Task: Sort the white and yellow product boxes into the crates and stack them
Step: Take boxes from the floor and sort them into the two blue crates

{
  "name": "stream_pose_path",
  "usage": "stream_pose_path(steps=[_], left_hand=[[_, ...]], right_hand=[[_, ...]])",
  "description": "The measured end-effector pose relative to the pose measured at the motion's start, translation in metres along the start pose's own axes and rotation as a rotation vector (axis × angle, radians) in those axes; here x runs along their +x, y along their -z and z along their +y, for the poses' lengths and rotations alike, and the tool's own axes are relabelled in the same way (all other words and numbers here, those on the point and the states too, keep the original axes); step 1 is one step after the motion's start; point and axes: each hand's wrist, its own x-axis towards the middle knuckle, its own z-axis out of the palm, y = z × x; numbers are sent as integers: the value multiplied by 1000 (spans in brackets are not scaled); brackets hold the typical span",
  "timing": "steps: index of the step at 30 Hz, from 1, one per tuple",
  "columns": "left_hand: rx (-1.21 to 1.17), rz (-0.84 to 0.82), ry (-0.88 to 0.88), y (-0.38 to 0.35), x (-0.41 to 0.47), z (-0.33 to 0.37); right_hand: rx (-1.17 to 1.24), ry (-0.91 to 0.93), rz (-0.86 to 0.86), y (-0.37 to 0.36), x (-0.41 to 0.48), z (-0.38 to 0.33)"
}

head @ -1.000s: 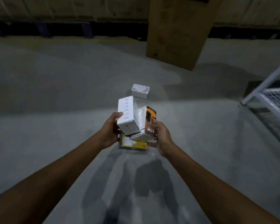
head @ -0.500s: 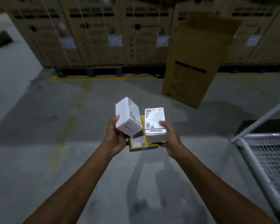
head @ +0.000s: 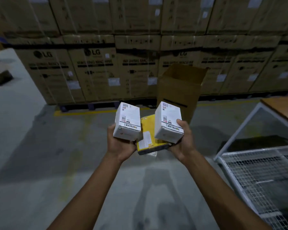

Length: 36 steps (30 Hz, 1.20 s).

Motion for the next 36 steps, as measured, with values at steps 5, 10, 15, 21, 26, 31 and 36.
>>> stream_pose_path(steps=[5,10,15,21,26,31,36], left_hand=[[18,-34,64,-20,-4,16],[95,-120,198,-35,-5,-1],[46,-173,285,-37,-2,-20],[45,-202,349,-42,6,-48],[194,-269,404,-69,9,-80],[244,-325,464,-108,5,-124],[333,-416,495,-160,3,-184]], right_hand=[[-92,29,20,-12,-17,-17],[-328,305,193,-23,-30,-6],[-505,373,306,-13,-44,1],[-673,368,417,11,-63,1],[-628,393,578,47,-84,-5],[-503,463,689,86,-124,-25],[-415,496,739,140,-176,-52]])
